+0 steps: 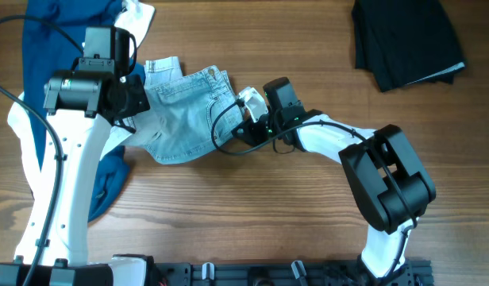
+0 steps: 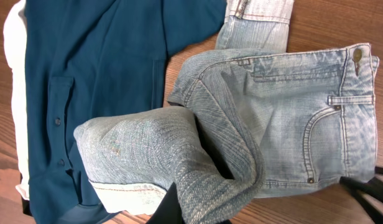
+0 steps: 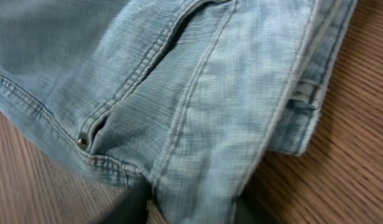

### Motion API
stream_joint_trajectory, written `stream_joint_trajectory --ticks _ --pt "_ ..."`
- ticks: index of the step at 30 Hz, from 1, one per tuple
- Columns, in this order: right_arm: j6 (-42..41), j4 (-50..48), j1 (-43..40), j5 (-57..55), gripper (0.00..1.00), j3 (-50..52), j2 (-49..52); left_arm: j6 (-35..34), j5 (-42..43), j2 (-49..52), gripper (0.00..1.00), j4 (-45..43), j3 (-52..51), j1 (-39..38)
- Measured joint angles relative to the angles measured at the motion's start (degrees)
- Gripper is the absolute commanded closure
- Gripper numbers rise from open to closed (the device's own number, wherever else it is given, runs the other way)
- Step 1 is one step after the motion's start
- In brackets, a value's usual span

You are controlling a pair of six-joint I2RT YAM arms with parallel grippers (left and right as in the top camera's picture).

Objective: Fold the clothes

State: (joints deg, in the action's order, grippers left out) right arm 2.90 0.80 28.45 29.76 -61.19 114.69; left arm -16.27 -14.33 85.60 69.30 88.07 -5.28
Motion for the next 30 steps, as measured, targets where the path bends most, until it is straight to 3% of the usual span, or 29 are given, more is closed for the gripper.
stream_joint_trajectory --ticks 1,6,11,16,24,30 --pt "-0.4 0.8 -0.2 0.0 0.94 -0.6 0.0 0.0 0.0 0.0 0.96 0.0 0.0 0.0" --pt "-1.2 12.9 -1.7 -0.7 0.96 -6.7 -2.5 -0.3 0.0 0.0 0.96 0.0 0.0 0.0" --pt "-1.8 28.6 -5.5 -7.9 0.96 -14.2 -15.1 -0.4 0.0 0.0 0.91 0.0 0.0 0.1" --pt "-2.7 37.7 -11.1 -16.1 0.96 -17.7 -27.4 -0.6 1.9 0.0 0.85 -0.1 0.0 0.1" --pt "-3.4 40.0 -13.0 -19.8 0.96 -17.7 -23.6 -0.4 7.3 5.8 0.91 1.4 0.1 0.1" --pt "-3.6 39.9 -13.0 -19.8 0.96 -17.7 -22.7 0.9 15.1 12.2 0.78 9.3 -4.9 0.0"
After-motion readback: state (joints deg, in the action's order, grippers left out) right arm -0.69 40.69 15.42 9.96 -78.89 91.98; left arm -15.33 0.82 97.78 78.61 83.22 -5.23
